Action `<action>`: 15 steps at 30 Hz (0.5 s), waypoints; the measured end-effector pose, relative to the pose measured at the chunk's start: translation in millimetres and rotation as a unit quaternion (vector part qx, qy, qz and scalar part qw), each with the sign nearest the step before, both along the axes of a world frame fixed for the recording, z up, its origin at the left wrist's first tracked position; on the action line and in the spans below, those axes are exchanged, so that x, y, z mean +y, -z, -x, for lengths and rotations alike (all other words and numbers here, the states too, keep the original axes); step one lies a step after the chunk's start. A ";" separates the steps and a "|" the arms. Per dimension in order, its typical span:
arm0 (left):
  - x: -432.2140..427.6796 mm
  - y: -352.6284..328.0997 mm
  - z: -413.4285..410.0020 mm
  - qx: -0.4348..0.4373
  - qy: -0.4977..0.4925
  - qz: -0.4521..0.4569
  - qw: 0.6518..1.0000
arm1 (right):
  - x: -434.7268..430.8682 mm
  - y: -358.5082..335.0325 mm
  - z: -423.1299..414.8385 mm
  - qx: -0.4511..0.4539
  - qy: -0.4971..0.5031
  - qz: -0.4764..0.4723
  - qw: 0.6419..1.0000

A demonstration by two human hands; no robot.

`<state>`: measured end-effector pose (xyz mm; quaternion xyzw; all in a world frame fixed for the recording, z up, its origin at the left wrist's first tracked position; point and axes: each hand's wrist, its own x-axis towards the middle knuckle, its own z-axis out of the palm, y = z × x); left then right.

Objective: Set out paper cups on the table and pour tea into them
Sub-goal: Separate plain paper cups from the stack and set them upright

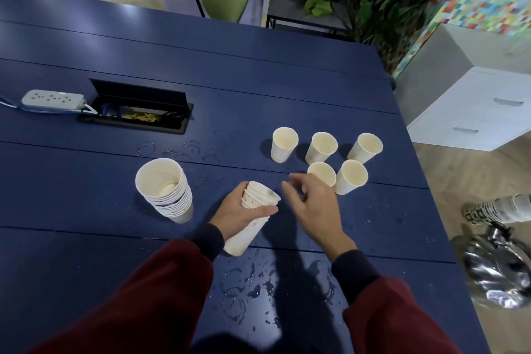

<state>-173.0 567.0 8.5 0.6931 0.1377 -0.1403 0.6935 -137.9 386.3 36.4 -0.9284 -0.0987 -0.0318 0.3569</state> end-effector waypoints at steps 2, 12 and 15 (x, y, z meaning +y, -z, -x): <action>-2.3 0.9 0.3 -0.012 0.022 -0.014 1.000 | 15.4 -2.5 8.7 0.040 -0.080 -0.025 0.996; 13.5 5.3 -0.2 0.013 0.040 -0.032 0.999 | 39.4 7.5 5.5 0.069 -0.080 -0.059 0.993; 19.5 1.9 -5.2 0.031 0.037 -0.026 0.998 | 45.6 7.5 -0.9 0.063 -0.065 -0.054 0.994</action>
